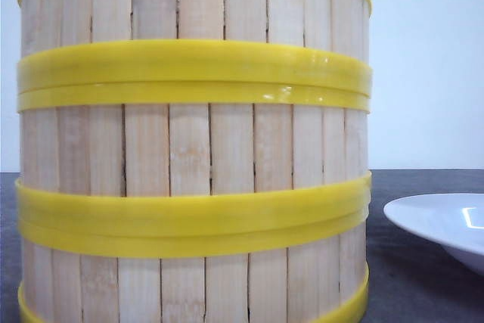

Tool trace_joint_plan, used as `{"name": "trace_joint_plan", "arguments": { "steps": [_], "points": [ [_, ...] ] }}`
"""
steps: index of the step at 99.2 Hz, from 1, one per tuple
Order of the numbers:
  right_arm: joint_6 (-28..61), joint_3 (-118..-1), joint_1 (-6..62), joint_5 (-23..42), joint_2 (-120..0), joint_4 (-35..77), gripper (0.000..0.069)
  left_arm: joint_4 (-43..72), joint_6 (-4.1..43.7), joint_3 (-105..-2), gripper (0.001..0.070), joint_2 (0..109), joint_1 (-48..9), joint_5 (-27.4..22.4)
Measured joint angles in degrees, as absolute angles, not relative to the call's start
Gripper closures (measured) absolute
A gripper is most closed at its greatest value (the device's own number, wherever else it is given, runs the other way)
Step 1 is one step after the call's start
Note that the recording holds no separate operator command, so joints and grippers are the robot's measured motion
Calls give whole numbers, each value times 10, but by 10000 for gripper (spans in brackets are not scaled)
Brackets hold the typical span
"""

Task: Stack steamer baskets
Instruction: 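Lift the lid with the right gripper and place it atop the stack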

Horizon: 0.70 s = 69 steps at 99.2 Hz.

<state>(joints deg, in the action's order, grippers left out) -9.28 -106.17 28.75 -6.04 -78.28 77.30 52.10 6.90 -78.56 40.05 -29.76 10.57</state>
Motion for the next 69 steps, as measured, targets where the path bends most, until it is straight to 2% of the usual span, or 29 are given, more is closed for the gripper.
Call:
{"name": "trace_joint_plan", "arguments": {
  "steps": [34, 69],
  "points": [
    [-110, -1069, 417, -94, -851, 774, 635, 527, 69, -786, 17, 401, -298, 106],
    [-114, -1070, 488, -90, -884, 774, 635, 541, 69, -786, 17, 401, -298, 106]
  ]
}}
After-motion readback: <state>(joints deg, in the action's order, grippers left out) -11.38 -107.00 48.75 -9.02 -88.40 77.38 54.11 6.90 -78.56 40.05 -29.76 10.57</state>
